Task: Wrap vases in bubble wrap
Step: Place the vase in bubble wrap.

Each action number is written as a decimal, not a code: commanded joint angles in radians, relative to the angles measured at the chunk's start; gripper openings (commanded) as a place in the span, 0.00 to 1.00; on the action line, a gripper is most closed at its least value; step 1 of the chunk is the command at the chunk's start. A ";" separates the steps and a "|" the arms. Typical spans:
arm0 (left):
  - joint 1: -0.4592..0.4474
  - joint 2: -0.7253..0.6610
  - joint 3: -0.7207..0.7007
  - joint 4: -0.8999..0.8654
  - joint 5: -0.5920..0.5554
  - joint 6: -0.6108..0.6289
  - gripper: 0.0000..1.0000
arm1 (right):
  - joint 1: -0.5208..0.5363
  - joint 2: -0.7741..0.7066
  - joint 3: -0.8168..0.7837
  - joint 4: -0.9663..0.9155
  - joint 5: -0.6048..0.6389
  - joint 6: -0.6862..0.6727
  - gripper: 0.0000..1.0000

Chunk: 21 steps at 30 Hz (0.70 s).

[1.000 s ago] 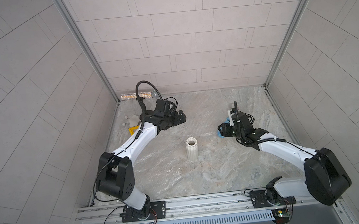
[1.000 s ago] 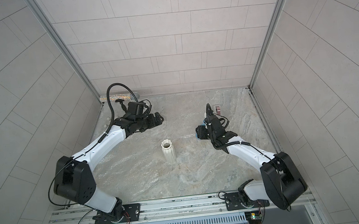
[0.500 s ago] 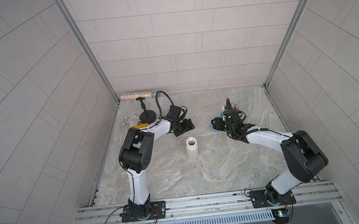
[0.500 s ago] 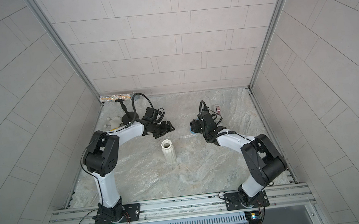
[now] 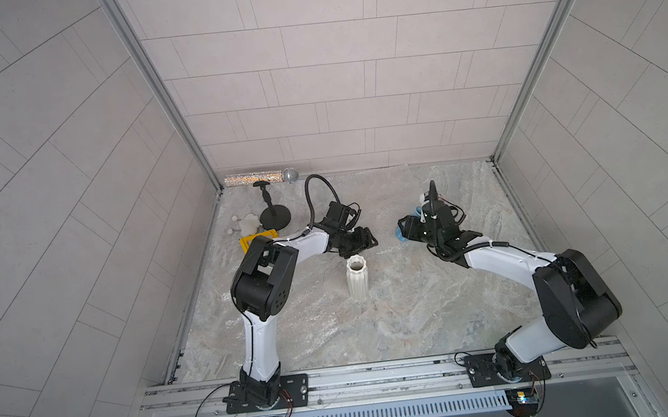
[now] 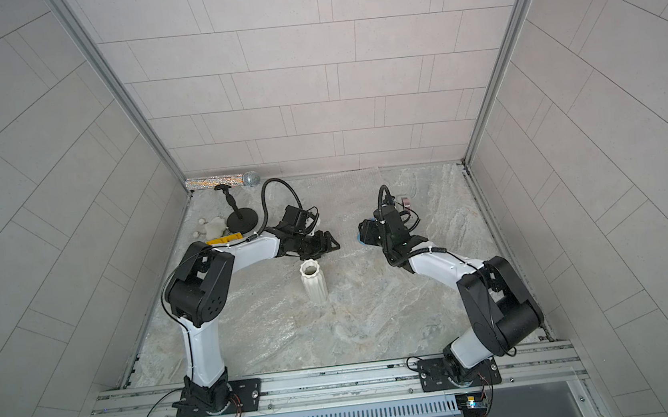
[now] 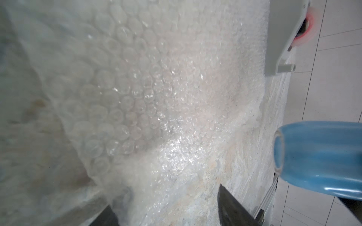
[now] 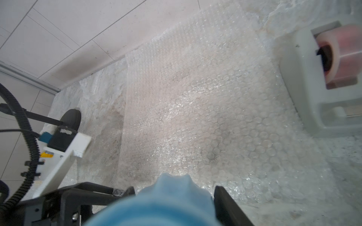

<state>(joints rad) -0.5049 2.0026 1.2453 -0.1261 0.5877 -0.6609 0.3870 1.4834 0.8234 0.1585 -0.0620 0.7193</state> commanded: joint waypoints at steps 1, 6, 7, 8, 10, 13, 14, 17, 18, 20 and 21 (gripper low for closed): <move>-0.002 -0.072 -0.032 -0.046 -0.011 0.021 0.72 | 0.000 -0.040 -0.016 0.023 0.008 0.076 0.16; 0.026 -0.121 -0.027 -0.122 -0.088 0.059 0.72 | 0.032 0.038 0.007 0.101 -0.007 0.233 0.17; 0.035 -0.127 -0.029 -0.121 -0.086 0.054 0.72 | 0.033 0.059 0.011 0.124 -0.014 0.269 0.18; 0.048 -0.135 -0.028 -0.122 -0.087 0.054 0.72 | 0.033 0.082 0.018 0.154 -0.019 0.305 0.18; 0.066 -0.151 -0.028 -0.136 -0.118 0.060 0.73 | 0.043 0.122 0.030 0.192 0.004 0.354 0.19; 0.087 -0.166 0.001 -0.184 -0.165 0.090 0.75 | 0.074 0.169 0.075 0.206 0.052 0.393 0.20; 0.092 -0.168 0.015 -0.201 -0.179 0.102 0.75 | 0.080 0.190 0.090 0.209 0.062 0.417 0.21; 0.097 -0.176 0.054 -0.239 -0.215 0.136 0.75 | 0.085 0.253 0.096 0.284 0.068 0.499 0.22; 0.097 -0.180 0.064 -0.245 -0.225 0.144 0.76 | 0.087 0.267 0.101 0.290 0.075 0.520 0.22; 0.097 -0.184 0.081 -0.251 -0.240 0.161 0.76 | 0.096 0.298 0.110 0.312 0.089 0.554 0.25; 0.097 -0.184 0.088 -0.259 -0.245 0.164 0.76 | 0.099 0.308 0.115 0.319 0.092 0.566 0.26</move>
<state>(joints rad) -0.4057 1.8565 1.2922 -0.3374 0.3893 -0.5453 0.4774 1.7733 0.9134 0.3912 -0.0166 1.1847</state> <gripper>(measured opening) 0.758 0.601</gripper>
